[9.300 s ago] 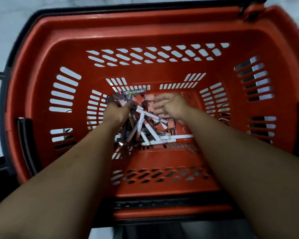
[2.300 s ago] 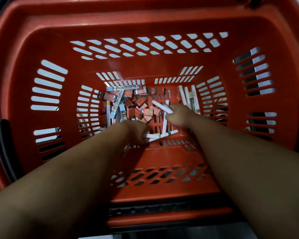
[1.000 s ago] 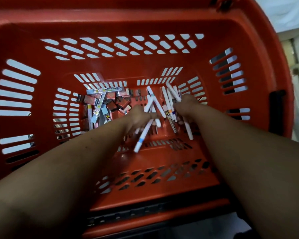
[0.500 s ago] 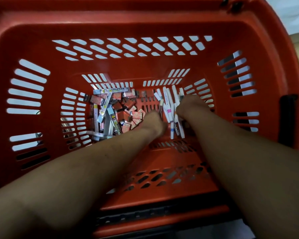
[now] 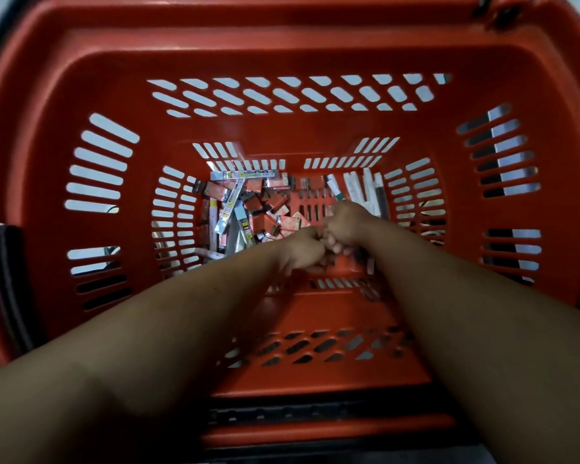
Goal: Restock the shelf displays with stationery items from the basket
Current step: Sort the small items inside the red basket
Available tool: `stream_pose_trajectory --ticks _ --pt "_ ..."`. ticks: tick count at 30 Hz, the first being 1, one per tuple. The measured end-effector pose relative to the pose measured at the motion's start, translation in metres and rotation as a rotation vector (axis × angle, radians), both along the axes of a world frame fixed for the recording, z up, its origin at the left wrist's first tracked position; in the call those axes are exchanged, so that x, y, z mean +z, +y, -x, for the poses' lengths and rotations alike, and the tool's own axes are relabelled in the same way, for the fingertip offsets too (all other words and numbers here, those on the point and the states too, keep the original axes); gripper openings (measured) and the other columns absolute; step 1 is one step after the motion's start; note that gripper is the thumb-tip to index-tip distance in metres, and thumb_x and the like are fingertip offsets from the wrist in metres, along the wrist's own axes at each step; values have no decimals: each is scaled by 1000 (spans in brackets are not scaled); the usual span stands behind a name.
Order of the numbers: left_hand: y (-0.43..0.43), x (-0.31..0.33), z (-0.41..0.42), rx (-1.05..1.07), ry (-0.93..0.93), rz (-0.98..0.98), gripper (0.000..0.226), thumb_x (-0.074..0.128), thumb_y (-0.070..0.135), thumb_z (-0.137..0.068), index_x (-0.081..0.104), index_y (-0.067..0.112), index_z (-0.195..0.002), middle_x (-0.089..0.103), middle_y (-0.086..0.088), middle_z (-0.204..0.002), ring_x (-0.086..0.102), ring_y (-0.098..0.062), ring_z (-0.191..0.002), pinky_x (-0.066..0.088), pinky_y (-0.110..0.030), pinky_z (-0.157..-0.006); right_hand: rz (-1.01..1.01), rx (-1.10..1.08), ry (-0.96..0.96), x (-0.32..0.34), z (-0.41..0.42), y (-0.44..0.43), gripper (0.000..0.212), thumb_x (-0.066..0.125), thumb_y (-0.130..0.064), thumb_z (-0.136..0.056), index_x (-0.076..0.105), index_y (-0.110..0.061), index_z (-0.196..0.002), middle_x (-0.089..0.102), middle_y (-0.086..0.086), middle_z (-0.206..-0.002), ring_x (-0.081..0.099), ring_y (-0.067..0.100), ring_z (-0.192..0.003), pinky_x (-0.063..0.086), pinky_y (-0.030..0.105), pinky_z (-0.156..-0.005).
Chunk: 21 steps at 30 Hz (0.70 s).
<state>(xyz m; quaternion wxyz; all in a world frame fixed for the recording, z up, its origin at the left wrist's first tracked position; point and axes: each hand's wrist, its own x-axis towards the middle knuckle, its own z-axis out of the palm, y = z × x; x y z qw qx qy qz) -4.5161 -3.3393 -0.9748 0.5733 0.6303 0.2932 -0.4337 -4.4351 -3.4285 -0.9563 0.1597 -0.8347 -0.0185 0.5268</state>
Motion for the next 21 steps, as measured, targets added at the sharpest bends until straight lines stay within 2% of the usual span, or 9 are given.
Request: stream_pose_trajectory --ticks 3,5,8,11,13,14,16,19,21 --pt "17 8 3 -226 16 59 30 52 -15 -93 62 10 -107 68 -18 -118 65 -28 -104 56 -42 -88 3 -9 -48 -9 -1 -3 19 48 -5 -97 64 4 -96 74 23 -92 74 36 -83 62 44 -76" --pt "29 18 4 -391 1 42 29 54 -15 -91 64 2 -113 71 -21 -116 66 -26 -95 56 -37 -89 42 17 -158 -8 -2 1 17 48 -4 -96 63 5 -93 71 24 -107 70 37 -98 54 35 -75" --pt "51 35 3 -632 -52 -130 24 60 -5 -87 70 6 -105 74 -6 -97 68 -25 -95 53 -32 -88 127 42 -318 -7 0 5 25 50 -2 -95 63 8 -114 64 23 -122 62 39 -115 51 36 -86" --pt "74 52 6 -786 -107 -343 8 62 12 -94 68 14 -99 71 -6 -98 68 -25 -90 53 -33 -76 157 101 -318 -10 7 9 26 53 -5 -92 64 3 -114 63 21 -121 64 39 -111 54 38 -86" --pt "93 62 13 -773 -58 -530 10 58 14 -99 66 19 -102 64 -4 -89 63 -18 -80 51 -28 -66 146 94 -320 -12 11 13 23 56 -6 -91 65 0 -112 64 19 -119 65 39 -107 53 37 -81" --pt "105 64 18 -790 -22 -658 14 58 15 -99 65 16 -111 64 -7 -92 61 -19 -80 49 -27 -64 127 74 -330 -13 11 15 24 58 -6 -92 64 0 -114 64 19 -118 65 39 -107 52 36 -78" --pt "124 56 29 -769 -3 -868 38 60 23 -98 54 9 -133 64 -16 -114 62 -27 -94 48 -32 -68 45 13 -372 -16 12 18 35 59 -5 -92 57 -1 -126 65 20 -114 66 39 -101 49 32 -72" --pt "128 46 42 -399 2 -877 69 70 33 -92 37 6 -146 50 -18 -138 55 -35 -120 50 -40 -88 -79 -92 -458 -25 11 22 62 60 -4 -90 35 -6 -146 63 15 -101 65 34 -84 52 34 -65" --pt "115 47 44 -254 62 -802 102 83 43 -80 24 2 -152 39 -22 -149 45 -37 -135 44 -42 -106 -127 -94 -474 -30 10 25 71 65 -8 -89 29 -9 -149 62 18 -106 65 35 -86 53 35 -66"
